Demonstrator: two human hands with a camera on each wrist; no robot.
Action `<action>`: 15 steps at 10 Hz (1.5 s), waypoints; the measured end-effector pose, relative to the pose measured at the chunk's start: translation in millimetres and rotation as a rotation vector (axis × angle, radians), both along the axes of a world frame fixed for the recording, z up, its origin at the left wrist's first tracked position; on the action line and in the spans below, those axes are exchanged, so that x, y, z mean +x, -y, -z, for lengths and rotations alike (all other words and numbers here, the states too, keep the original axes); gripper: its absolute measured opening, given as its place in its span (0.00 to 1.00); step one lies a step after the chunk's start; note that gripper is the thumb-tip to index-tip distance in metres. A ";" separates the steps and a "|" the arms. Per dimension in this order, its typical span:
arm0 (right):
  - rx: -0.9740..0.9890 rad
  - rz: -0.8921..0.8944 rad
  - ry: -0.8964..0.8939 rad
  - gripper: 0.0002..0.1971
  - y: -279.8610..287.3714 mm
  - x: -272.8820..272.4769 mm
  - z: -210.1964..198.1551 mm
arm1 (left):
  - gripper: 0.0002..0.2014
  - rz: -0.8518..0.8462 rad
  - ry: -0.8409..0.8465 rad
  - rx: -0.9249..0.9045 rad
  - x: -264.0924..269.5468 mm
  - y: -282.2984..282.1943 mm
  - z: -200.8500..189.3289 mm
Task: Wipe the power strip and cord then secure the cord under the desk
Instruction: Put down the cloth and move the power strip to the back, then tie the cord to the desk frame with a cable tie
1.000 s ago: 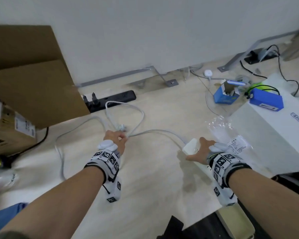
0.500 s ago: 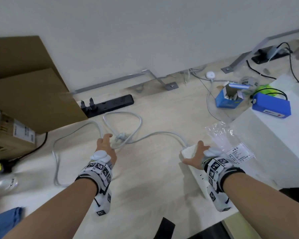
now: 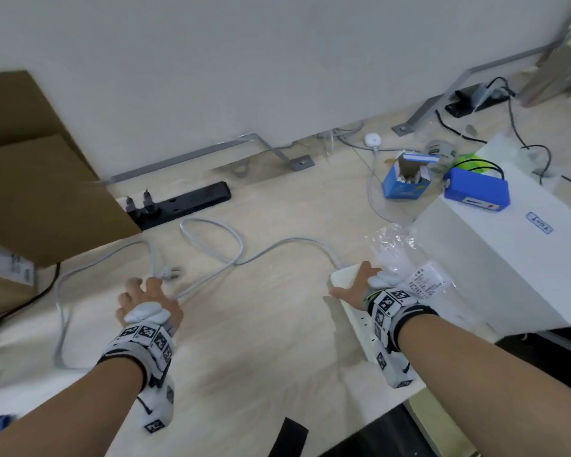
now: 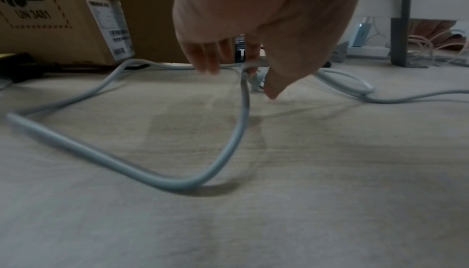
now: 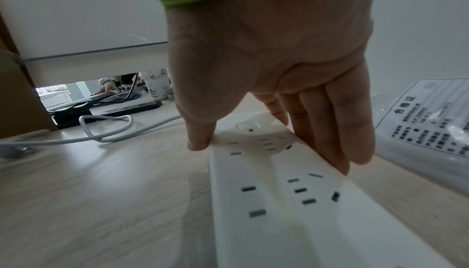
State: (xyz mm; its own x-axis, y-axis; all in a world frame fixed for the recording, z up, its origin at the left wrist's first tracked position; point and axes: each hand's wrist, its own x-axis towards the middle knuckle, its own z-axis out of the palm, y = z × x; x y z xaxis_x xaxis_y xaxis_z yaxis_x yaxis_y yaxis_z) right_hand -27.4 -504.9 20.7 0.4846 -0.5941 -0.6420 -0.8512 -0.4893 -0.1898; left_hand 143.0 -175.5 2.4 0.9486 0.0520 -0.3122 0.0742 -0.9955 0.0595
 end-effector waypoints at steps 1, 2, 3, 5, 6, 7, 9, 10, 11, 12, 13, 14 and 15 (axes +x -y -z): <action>0.036 -0.265 -0.073 0.21 -4.2 -2.2 -53.5 | 0.28 0.149 0.161 -0.128 -11.2 17.2 3.5; -0.063 -0.244 -0.121 0.33 11.0 -2.5 -49.3 | 0.29 0.344 0.188 -0.225 -20.3 53.7 2.0; -0.160 -0.217 -0.045 0.24 35.0 -4.6 -27.1 | 0.24 0.464 0.144 -0.355 -35.9 96.3 2.8; -0.224 -0.205 -0.045 0.17 88.4 -6.0 -24.7 | 0.18 0.600 0.028 -0.453 -61.6 148.0 16.1; -0.155 -0.194 -0.055 0.19 103.3 -6.1 -14.7 | 0.17 0.636 0.014 -0.414 -68.5 162.8 22.2; -0.064 -0.244 -0.135 0.16 113.6 -0.4 -9.7 | 0.17 0.635 0.015 -0.414 -70.8 172.8 26.5; -0.079 -0.244 -0.069 0.09 122.0 2.7 -2.5 | 0.18 0.639 -0.027 -0.386 -71.2 184.8 29.0; -0.093 -0.272 -0.047 0.11 124.1 8.0 -1.9 | 0.18 0.640 -0.046 -0.372 -67.6 189.9 26.7; -0.163 -0.351 -0.070 0.08 127.4 19.4 -9.6 | 0.18 0.643 -0.054 -0.372 -61.7 195.7 23.4; -0.228 -0.365 -0.022 0.09 130.9 36.5 -16.7 | 0.16 0.645 -0.034 -0.429 -56.4 201.0 21.1; -0.250 -0.318 0.063 0.14 135.1 50.9 -25.0 | 0.15 0.643 -0.030 -0.460 -52.8 206.8 17.8; -0.258 -0.315 0.110 0.15 138.5 66.0 -34.4 | 0.15 0.636 -0.021 -0.494 -46.7 205.5 14.6; -0.310 -0.354 0.151 0.13 141.6 88.6 -50.0 | 0.15 0.637 -0.004 -0.529 -41.9 200.2 11.7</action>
State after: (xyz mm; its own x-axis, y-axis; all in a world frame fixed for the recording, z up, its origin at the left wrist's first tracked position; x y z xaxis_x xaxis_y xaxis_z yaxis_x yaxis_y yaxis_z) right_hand 61.2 -646.6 70.7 0.7653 -0.5281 -0.3681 -0.5966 -0.7966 -0.0975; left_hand 101.1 -375.7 -9.4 0.7452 -0.6502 -0.1480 -0.4937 -0.6872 0.5329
